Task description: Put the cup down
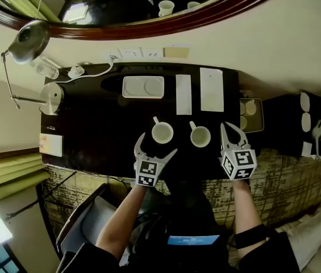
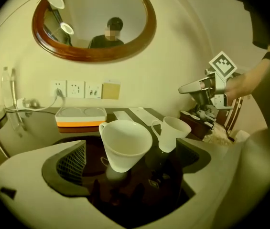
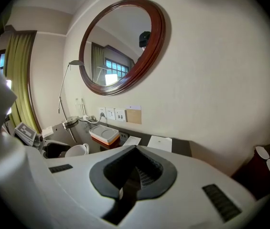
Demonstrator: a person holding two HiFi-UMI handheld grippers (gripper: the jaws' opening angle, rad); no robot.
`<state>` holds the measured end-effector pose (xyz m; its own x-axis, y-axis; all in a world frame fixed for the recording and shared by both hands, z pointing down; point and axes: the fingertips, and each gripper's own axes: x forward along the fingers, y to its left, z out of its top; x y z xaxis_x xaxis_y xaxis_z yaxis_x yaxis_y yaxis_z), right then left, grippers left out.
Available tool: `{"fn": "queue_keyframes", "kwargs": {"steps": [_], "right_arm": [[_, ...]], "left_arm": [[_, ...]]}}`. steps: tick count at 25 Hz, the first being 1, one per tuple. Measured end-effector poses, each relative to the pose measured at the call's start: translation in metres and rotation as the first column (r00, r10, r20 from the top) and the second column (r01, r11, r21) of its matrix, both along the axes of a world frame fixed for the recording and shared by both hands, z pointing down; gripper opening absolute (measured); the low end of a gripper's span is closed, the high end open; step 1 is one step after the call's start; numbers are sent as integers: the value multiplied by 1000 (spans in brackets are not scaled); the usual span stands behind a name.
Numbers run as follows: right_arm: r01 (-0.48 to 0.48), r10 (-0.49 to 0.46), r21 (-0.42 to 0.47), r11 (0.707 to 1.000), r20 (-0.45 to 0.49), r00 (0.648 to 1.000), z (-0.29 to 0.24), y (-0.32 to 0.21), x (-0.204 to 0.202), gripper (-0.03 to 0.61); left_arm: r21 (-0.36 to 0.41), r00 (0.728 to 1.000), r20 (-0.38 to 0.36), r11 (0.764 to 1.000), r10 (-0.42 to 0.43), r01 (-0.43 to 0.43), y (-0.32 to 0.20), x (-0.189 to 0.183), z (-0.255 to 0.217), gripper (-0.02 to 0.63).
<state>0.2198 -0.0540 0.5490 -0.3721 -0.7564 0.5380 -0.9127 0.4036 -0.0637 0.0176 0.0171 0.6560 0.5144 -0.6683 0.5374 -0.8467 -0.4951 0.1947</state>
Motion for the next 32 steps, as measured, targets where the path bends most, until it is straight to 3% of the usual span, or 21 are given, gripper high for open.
{"fn": "queue_keyframes", "kwargs": {"steps": [4,15,19,20,32], "right_arm": [[4,-4,-8,1000,-12,1000,5,-1,15,5],[-12,12,-39,999,1,1000,25,2,30,5],[-12,12,-40,999,1,1000,28,-2,30,5],[-13,13,-40,999,-1,1000,29,-3,31,5],[-1,2,-49,999,12,1000,28,2,15,5]], "left_arm": [[71,998,41,997,-37,34,-18,7,11,568],[104,993,84,991,-87,78,-44,17,14,551],[106,989,106,990,-106,95,-49,12,12,426],[105,988,107,990,-108,97,-50,12,11,425],[121,995,96,992,-38,27,-49,10,1,420]]}}
